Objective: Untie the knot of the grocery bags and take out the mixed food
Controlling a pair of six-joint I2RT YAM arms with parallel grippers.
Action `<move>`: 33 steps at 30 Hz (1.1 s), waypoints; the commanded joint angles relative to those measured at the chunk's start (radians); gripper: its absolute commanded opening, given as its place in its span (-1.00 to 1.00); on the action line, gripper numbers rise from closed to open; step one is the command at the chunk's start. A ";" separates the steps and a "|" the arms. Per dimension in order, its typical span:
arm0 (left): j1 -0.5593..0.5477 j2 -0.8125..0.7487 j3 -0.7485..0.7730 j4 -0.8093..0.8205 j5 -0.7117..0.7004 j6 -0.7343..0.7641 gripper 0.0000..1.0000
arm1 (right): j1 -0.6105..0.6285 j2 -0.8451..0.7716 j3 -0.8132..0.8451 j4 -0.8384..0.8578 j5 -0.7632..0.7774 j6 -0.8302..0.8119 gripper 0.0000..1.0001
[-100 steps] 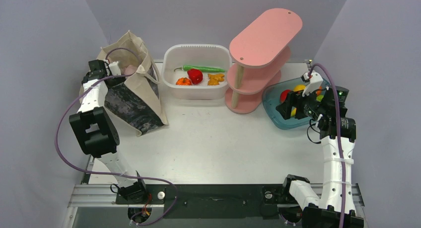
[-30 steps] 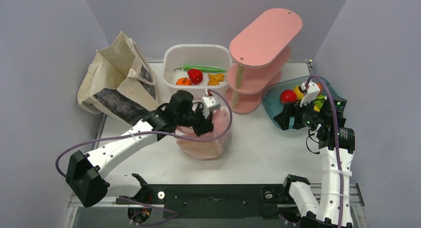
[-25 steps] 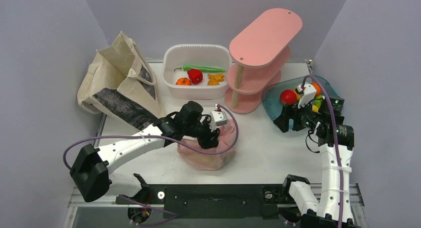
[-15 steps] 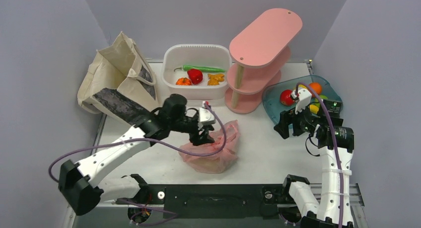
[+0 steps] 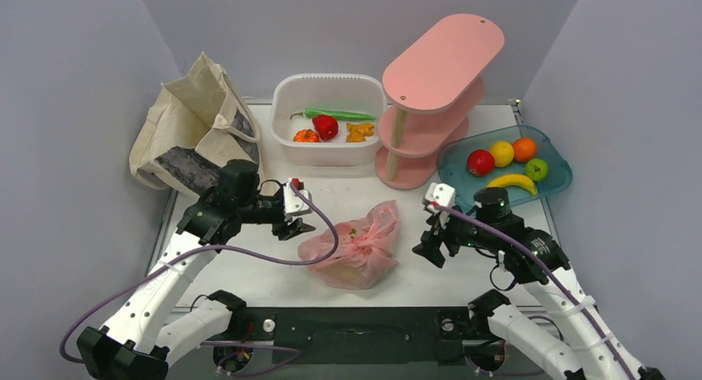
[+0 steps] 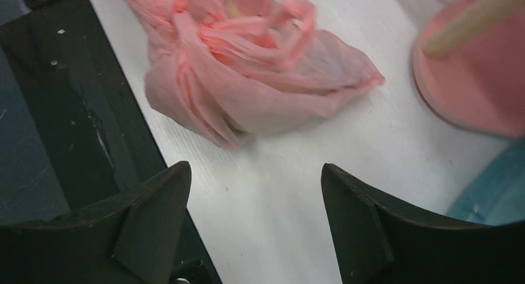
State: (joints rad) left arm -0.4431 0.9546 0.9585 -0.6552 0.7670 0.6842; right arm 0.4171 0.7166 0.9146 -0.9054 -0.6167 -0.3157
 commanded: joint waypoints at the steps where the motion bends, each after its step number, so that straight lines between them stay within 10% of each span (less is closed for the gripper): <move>1: 0.006 -0.077 -0.040 0.004 -0.012 0.067 0.04 | 0.278 0.005 -0.064 0.310 0.222 0.141 0.49; 11: 0.006 -0.186 -0.061 -0.036 -0.120 0.069 0.10 | 0.614 0.171 -0.164 0.613 0.364 0.098 0.57; 22: 0.006 -0.297 -0.131 -0.064 -0.188 0.053 0.12 | 0.634 0.131 -0.252 0.552 0.516 -0.053 -1.00; 33: 0.003 -0.244 -0.151 0.050 -0.143 -0.010 0.13 | 0.643 0.063 -0.235 0.858 0.714 -0.341 -1.00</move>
State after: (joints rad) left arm -0.4431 0.6937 0.8074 -0.7033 0.5880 0.6899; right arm 1.0489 0.8440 0.6739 -0.2939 -0.0113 -0.4908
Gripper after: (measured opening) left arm 0.561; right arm 0.009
